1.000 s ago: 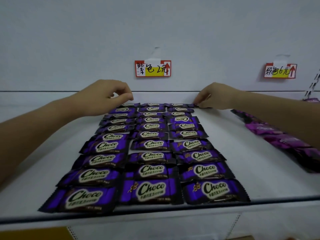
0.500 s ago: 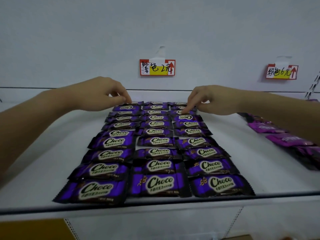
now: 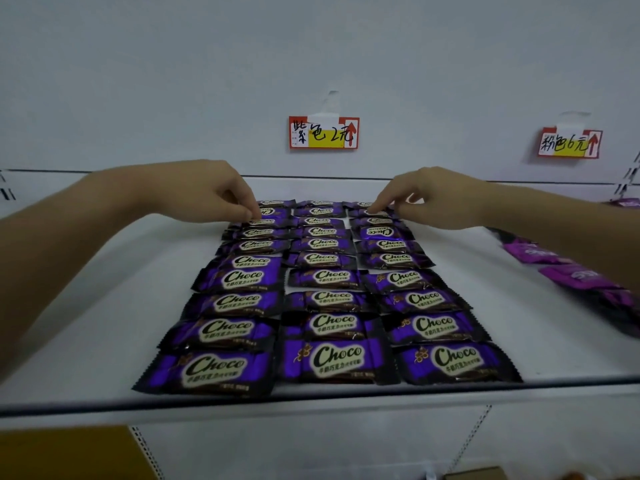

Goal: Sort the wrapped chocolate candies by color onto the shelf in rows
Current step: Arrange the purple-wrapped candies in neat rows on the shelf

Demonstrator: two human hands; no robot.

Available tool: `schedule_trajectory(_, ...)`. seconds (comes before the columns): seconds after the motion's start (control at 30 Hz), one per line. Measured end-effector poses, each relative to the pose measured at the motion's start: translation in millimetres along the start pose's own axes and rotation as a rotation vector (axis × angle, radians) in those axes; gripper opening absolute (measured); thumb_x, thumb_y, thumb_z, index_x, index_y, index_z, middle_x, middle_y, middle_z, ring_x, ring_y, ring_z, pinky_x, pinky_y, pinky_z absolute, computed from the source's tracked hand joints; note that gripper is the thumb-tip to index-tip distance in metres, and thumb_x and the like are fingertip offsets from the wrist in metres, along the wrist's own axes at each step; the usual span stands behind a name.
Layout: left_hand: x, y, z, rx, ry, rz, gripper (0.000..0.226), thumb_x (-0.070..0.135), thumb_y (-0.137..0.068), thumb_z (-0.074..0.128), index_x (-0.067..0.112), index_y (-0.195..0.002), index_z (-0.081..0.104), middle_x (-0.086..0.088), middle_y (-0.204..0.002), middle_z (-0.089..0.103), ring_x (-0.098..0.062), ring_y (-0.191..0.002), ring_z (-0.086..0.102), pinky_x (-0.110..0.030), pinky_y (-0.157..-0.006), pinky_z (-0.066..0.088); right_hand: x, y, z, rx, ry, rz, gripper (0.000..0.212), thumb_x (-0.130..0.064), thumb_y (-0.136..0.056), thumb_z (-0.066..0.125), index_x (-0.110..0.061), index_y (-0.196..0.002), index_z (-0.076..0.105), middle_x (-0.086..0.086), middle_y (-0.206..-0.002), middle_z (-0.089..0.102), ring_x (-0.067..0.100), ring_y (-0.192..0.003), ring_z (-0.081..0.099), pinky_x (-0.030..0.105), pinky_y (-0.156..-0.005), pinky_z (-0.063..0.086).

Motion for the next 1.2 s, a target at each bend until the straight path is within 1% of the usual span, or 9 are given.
schedule_trajectory(0.1,11,0,2,0.103,0.034,0.070,0.036,0.052,-0.083,0.043,0.037,-0.106,0.067,0.016,-0.106,0.063,-0.002,-0.102,0.058,-0.025,-0.089,0.047,-13,-1,-1,0.006,-0.050,-0.049,0.042,-0.004,-0.091,0.044,-0.035,-0.108,0.068,-0.006,-0.119,0.062,0.015,-0.109,0.055,0.038,-0.098,0.044)
schedule_trajectory(0.2,36,-3,12,0.090,0.137,0.191,0.045,0.045,-0.083,0.035,0.032,-0.114,0.066,0.014,-0.117,0.061,-0.001,-0.111,0.053,-0.022,-0.097,0.041,-23,-1,-2,-0.018,-0.004,-0.080,0.040,-0.006,-0.091,0.044,-0.034,-0.104,0.069,-0.004,-0.116,0.061,0.016,-0.108,0.054,0.037,-0.096,0.043)
schedule_trajectory(0.3,52,-7,16,0.053,0.132,0.144,0.082,0.067,-0.061,0.029,0.020,-0.116,0.067,-0.001,-0.121,0.063,-0.017,-0.115,0.055,-0.036,-0.103,0.040,-29,0,-9,0.020,0.021,-0.070,0.038,-0.007,-0.091,0.044,-0.032,-0.101,0.071,-0.001,-0.112,0.063,0.020,-0.103,0.056,0.038,-0.093,0.043)
schedule_trajectory(0.37,55,-9,17,0.046,0.145,0.125,0.090,0.071,-0.055,0.029,0.017,-0.117,0.067,-0.006,-0.123,0.063,-0.022,-0.117,0.055,-0.043,-0.103,0.039,-31,1,-14,0.011,0.044,-0.043,0.039,-0.008,-0.090,0.044,-0.034,-0.098,0.071,0.002,-0.108,0.066,0.024,-0.098,0.059,0.040,-0.090,0.046)
schedule_trajectory(0.63,56,-16,25,0.024,0.167,0.153,0.081,0.065,-0.058,0.031,0.024,-0.118,0.066,0.003,-0.125,0.060,-0.015,-0.118,0.053,-0.041,-0.105,0.039,-33,3,-9,-0.021,0.002,-0.019,0.040,-0.006,-0.086,0.048,-0.037,-0.087,0.073,0.001,-0.089,0.069,0.027,-0.083,0.061,0.040,-0.079,0.050)
schedule_trajectory(0.77,56,-18,28,-0.047,0.138,0.289,0.052,0.053,-0.072,0.029,0.042,-0.109,0.063,0.020,-0.122,0.051,0.012,-0.113,0.044,-0.012,-0.099,0.031,-29,2,-5,-0.054,0.013,-0.025,0.041,-0.007,-0.086,0.048,-0.039,-0.085,0.072,0.007,-0.089,0.069,0.031,-0.083,0.060,0.043,-0.079,0.050)
schedule_trajectory(0.87,56,-19,28,-0.056,0.125,0.327,0.053,0.050,-0.073,0.029,0.037,-0.111,0.065,0.024,-0.118,0.050,0.021,-0.108,0.040,0.003,-0.090,0.022,-29,3,-6,-0.048,-0.009,-0.022,0.041,-0.007,-0.086,0.048,-0.040,-0.085,0.072,0.007,-0.087,0.069,0.030,-0.083,0.060,0.043,-0.079,0.050)
schedule_trajectory(1.03,51,-18,28,-0.042,0.147,0.330,0.043,0.053,-0.069,0.031,0.052,-0.100,0.061,0.026,-0.120,0.055,0.018,-0.107,0.044,0.001,-0.088,0.027,-23,4,-10,0.021,-0.005,0.049,0.035,-0.008,-0.090,0.047,-0.033,-0.094,0.071,-0.001,-0.096,0.068,0.013,-0.085,0.060,0.029,-0.078,0.047)
schedule_trajectory(1.2,48,-16,29,0.011,0.206,0.307,0.041,0.043,-0.077,0.039,0.041,-0.108,0.066,0.021,-0.120,0.059,0.010,-0.107,0.050,-0.013,-0.095,0.035,-21,3,-3,-0.021,0.033,0.062,0.038,-0.009,-0.089,0.047,-0.040,-0.086,0.068,0.001,-0.100,0.070,0.021,-0.094,0.062,0.041,-0.088,0.049)
Point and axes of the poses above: each hand's wrist, its own y-axis away from the middle knuckle, its own z-axis out of the palm, x = y × z, the point moved 2 cm from there along -y, towards the middle knuckle
